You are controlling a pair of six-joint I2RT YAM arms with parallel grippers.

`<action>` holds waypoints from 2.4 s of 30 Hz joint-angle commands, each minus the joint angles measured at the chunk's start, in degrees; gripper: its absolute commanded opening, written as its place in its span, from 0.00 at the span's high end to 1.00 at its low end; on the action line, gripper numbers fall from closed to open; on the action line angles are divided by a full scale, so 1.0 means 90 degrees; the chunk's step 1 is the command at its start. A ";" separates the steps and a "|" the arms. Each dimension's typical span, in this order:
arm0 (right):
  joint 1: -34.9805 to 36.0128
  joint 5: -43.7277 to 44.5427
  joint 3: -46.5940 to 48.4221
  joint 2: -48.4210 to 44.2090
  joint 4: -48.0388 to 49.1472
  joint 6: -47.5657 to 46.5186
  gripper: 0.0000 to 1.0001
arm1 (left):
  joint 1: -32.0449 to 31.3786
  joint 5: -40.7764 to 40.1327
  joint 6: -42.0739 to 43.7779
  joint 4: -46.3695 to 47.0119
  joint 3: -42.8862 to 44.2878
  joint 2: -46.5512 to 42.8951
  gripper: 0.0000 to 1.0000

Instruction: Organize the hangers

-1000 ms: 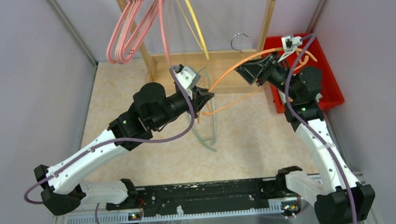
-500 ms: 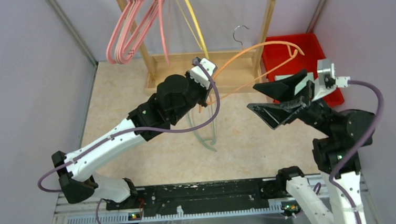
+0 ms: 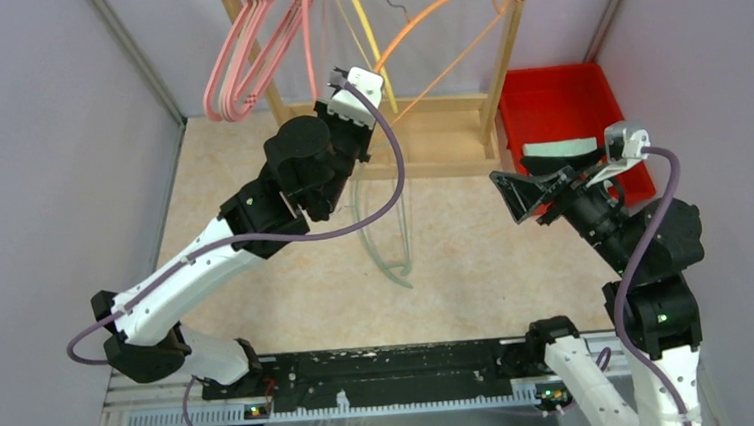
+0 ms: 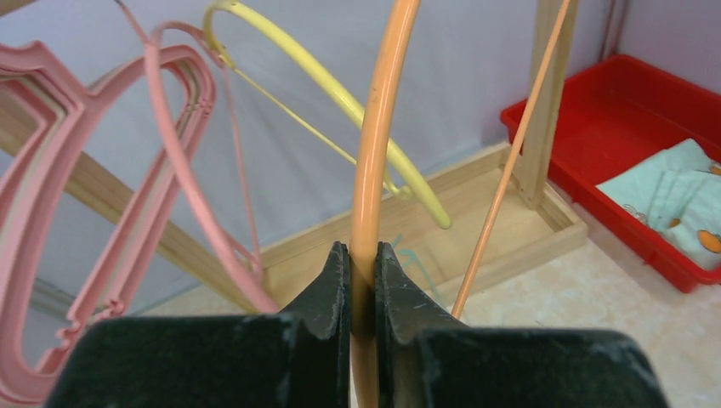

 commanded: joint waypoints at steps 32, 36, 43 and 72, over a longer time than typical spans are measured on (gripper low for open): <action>0.0024 0.0044 -0.0517 0.0285 0.0534 -0.0200 0.28 | -0.1556 -0.4468 1.1652 1.0899 0.1573 0.2706 1.00; 0.0019 0.0105 -0.0473 0.0247 0.0522 -0.0206 0.28 | -0.1501 -0.4322 0.9987 0.9140 0.1536 0.2533 1.00; 0.0018 0.0171 -0.0410 0.0350 0.0496 -0.0252 0.28 | -0.1105 -0.3634 0.4741 0.3157 0.1808 0.2021 1.00; 0.0023 -0.0241 -0.0901 0.0901 0.1466 0.0259 0.28 | 0.0568 -0.2368 0.0978 -0.0623 0.1979 0.1435 1.00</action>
